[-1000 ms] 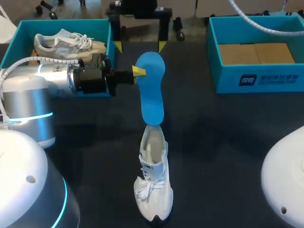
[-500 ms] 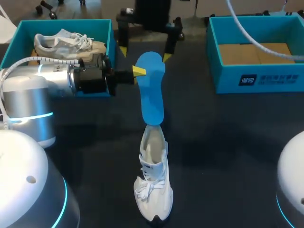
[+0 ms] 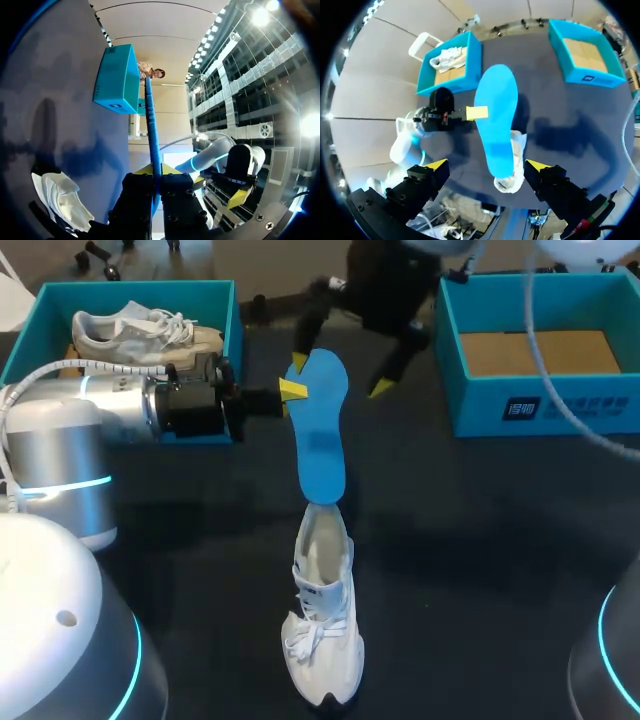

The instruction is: Take the shoe out of the shoebox, open the shoe tongue, remove and reinsert the insole, then place the shoe into the shoebox

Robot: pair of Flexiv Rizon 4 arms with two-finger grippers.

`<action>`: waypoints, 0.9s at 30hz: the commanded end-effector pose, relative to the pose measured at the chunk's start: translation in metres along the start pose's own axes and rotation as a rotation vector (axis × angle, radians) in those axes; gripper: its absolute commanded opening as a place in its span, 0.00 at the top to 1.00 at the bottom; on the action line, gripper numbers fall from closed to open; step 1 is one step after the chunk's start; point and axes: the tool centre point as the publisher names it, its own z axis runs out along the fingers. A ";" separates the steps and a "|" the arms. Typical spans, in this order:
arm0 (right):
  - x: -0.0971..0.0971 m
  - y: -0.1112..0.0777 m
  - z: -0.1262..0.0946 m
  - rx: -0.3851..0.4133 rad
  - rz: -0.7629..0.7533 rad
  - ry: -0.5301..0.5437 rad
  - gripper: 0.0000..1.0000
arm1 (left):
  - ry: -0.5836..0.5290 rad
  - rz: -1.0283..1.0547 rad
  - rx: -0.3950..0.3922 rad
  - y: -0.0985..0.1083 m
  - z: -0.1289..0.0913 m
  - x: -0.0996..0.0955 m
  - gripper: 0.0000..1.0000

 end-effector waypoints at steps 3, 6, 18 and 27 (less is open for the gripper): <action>-0.006 0.009 0.004 0.030 -0.004 0.329 0.00 | 0.000 0.000 0.001 0.000 0.000 0.000 1.00; -0.010 0.007 0.003 0.014 -0.026 0.351 0.00 | 0.000 0.000 0.001 0.000 0.000 0.000 1.00; -0.049 -0.015 0.003 -0.203 -0.167 0.640 0.00 | 0.000 0.000 0.001 0.000 0.000 0.000 1.00; -0.066 0.005 0.005 -0.212 -0.247 0.857 0.00 | 0.000 0.000 0.001 0.000 0.000 0.000 1.00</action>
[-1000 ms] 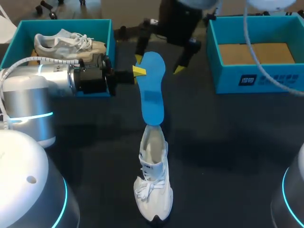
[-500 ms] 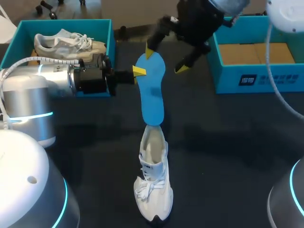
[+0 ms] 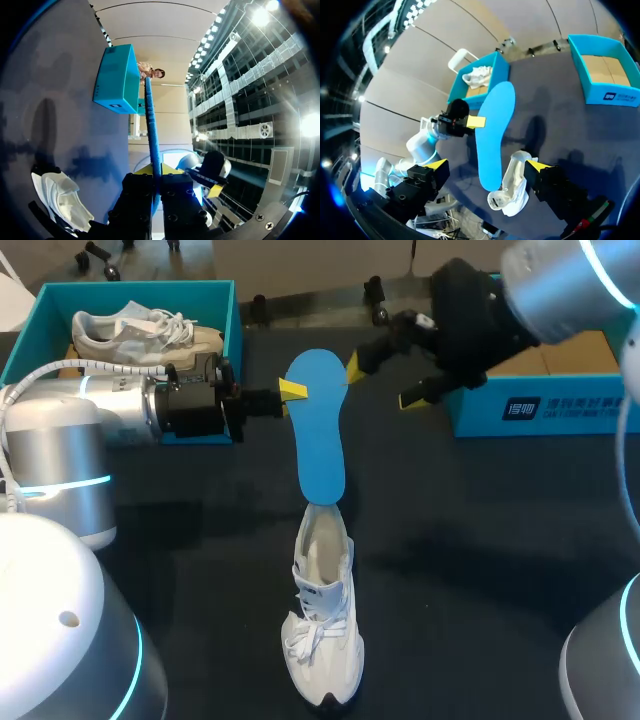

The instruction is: Take the shoe out of the shoebox, open the shoe tongue, remove and reinsert the insole, then place the shoe into the shoebox

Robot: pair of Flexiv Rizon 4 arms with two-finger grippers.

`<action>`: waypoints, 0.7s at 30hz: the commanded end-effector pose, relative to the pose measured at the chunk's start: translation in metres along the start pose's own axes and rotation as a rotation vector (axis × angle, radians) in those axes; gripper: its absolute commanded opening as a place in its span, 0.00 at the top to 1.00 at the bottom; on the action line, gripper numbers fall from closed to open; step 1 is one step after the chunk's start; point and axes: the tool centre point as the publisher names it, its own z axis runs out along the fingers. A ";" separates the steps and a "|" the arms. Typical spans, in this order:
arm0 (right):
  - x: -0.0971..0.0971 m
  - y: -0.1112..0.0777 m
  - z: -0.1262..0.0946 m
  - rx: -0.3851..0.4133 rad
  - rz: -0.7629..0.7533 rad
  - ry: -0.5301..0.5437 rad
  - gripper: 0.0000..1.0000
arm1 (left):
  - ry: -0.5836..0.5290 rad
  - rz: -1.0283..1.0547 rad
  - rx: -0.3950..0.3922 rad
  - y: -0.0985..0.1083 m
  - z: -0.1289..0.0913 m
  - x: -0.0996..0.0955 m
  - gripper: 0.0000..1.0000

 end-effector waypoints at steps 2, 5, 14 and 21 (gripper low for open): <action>-0.015 0.005 0.006 -0.016 -0.018 0.592 0.00 | 0.000 0.000 0.001 0.000 0.000 0.000 1.00; -0.020 0.008 0.011 -0.012 -0.017 0.646 0.00 | 0.000 0.000 0.001 0.000 0.000 0.000 1.00; -0.034 0.006 0.020 0.026 0.025 0.737 0.00 | 0.000 0.000 0.001 0.000 0.000 0.000 1.00; -0.037 0.000 0.024 0.028 0.017 0.775 0.00 | 0.000 0.000 0.001 0.000 0.000 0.000 1.00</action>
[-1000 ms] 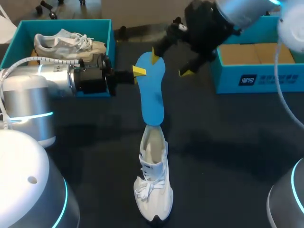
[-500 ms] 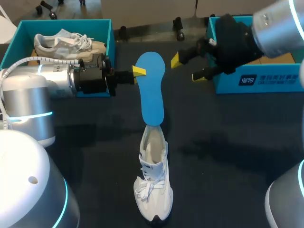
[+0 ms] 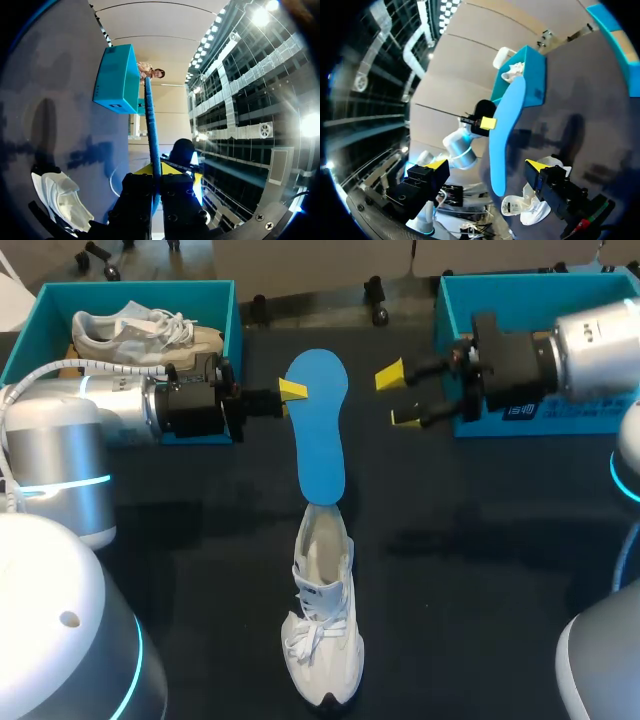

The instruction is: Take the shoe out of the shoebox, open the shoe tongue, remove and reinsert the insole, then place the shoe into the shoebox

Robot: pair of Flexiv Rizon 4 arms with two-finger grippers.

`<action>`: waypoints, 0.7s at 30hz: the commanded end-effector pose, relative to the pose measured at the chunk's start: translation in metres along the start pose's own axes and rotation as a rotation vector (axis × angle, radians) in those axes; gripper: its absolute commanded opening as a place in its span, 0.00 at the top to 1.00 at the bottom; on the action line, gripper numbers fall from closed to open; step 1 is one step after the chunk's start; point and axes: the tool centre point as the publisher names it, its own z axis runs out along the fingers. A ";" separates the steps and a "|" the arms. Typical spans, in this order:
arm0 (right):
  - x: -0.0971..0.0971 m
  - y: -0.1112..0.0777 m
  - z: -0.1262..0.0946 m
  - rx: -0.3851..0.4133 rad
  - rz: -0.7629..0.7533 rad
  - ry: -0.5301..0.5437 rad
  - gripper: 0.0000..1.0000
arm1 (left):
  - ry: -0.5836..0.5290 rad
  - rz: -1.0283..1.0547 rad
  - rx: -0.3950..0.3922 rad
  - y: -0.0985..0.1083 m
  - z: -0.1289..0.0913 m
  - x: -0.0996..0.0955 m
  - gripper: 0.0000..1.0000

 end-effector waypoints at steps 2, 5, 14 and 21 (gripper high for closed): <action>-0.009 -0.005 0.005 -0.009 0.009 0.228 0.00 | 0.001 0.000 0.001 0.000 0.000 0.000 1.00; -0.013 -0.005 0.007 0.003 0.024 0.230 0.00 | 0.001 0.000 0.001 0.000 0.000 0.000 1.00; -0.024 -0.004 0.010 0.012 0.055 0.238 0.00 | 0.001 0.000 0.001 0.000 0.000 0.000 1.00; -0.026 -0.004 0.011 -0.001 0.064 0.244 0.00 | 0.072 0.157 0.013 -0.005 -0.002 0.008 1.00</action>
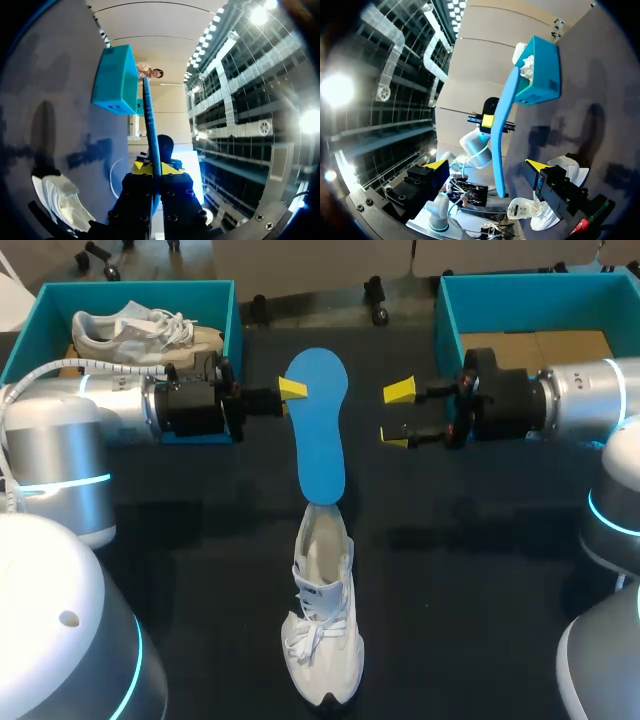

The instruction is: Take the shoe out of the shoebox, open the shoe tongue, remove and reinsert the insole, then place the shoe into the shoebox

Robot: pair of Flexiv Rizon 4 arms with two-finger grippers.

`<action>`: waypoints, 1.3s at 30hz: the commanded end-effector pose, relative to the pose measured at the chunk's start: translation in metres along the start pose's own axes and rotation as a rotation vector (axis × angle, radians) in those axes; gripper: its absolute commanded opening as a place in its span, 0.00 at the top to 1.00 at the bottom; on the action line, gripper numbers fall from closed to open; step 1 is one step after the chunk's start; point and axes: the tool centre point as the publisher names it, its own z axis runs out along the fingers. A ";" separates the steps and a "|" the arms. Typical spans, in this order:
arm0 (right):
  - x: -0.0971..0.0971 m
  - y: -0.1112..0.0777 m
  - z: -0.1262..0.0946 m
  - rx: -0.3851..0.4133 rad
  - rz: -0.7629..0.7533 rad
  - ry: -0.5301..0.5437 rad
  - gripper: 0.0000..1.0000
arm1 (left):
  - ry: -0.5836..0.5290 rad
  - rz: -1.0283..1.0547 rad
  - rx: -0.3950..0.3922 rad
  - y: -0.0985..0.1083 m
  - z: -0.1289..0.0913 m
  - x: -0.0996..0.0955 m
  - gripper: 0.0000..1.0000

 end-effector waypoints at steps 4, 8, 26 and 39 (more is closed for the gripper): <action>-0.001 0.001 0.003 0.000 0.001 0.000 0.00 | 0.121 0.319 0.010 -0.006 -0.010 0.010 1.00; -0.001 0.001 0.003 0.000 0.001 0.000 0.00 | 0.144 0.528 0.007 -0.009 -0.016 0.011 1.00; -0.001 0.001 0.003 0.000 0.001 0.000 0.00 | 0.258 1.584 0.104 -0.004 -0.018 0.034 1.00; -0.001 0.001 0.003 0.000 0.001 0.000 0.00 | 0.131 2.109 0.256 -0.013 -0.022 0.039 1.00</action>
